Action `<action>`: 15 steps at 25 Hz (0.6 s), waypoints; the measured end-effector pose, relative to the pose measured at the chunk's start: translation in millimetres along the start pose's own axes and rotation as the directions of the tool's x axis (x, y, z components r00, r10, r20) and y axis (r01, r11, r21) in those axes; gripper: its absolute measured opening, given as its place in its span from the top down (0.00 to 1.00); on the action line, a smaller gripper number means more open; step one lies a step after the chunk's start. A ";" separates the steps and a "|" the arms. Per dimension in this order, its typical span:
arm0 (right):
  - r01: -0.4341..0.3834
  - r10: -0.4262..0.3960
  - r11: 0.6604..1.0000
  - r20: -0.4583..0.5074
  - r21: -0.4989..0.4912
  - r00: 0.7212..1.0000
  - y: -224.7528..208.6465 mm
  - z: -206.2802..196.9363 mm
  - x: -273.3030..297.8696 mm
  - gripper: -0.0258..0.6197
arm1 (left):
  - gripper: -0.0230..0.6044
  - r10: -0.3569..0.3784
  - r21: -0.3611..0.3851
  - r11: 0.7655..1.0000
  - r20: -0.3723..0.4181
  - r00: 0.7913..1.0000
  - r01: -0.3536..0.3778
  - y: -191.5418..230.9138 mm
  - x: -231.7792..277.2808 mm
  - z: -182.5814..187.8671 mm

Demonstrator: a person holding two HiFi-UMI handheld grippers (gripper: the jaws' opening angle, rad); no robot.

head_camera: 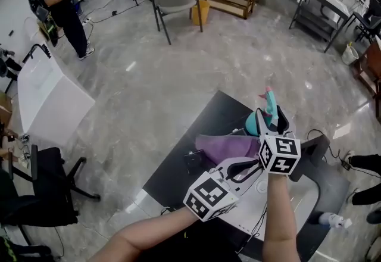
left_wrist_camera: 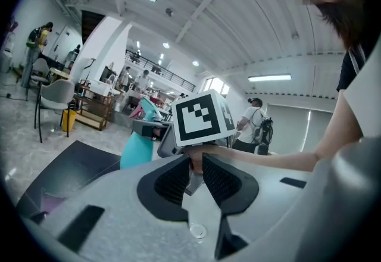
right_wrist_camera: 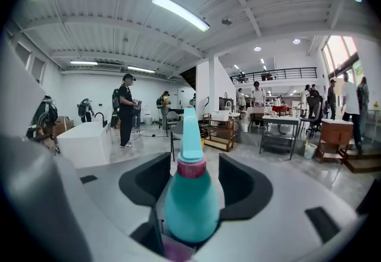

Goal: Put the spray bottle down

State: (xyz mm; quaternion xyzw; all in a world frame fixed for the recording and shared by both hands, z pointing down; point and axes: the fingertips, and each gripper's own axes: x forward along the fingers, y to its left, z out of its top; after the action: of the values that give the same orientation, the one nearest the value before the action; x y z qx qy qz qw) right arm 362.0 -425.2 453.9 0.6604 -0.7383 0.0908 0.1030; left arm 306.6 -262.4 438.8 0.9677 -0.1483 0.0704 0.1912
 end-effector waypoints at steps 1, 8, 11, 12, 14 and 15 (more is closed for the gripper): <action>0.003 -0.003 1.000 -0.001 0.003 1.000 -0.2 -0.7 -2.4 0.61 | 0.87 -0.005 0.002 1.000 -0.004 1.000 0.005 -2.3 0.2 -1.2; 0.033 -0.033 0.999 -0.008 0.009 0.999 1.4 2.1 -18.5 0.61 | 0.87 -0.026 0.011 1.000 -0.018 0.999 0.026 -14.1 -8.7 -3.7; 0.065 -0.065 0.998 -0.012 0.013 0.998 1.9 1.5 -25.8 0.61 | 0.86 -0.031 0.009 0.999 -0.018 0.999 0.031 -17.9 -15.8 -5.6; 0.076 -0.076 0.997 -0.012 0.014 0.997 2.2 1.4 -28.8 0.61 | 0.86 -0.032 0.006 0.999 -0.017 0.999 0.032 -18.7 -18.7 -6.1; 0.088 -0.088 0.996 -0.014 0.017 0.996 4.1 0.5 -34.8 0.61 | 0.86 -0.032 0.000 0.999 -0.017 0.999 0.032 -19.9 -24.6 -8.1; 0.089 -0.089 0.996 -0.017 0.018 0.996 5.4 -0.3 -37.6 0.61 | 0.86 -0.032 -0.001 1.000 -0.017 0.999 0.032 -20.3 -27.3 -9.3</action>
State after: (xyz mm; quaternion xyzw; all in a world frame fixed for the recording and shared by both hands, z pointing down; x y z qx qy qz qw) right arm 360.6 -388.5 443.9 0.6928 -0.7063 0.0984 0.1069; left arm 286.5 -233.8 435.0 0.9693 -0.1313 0.0757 0.1937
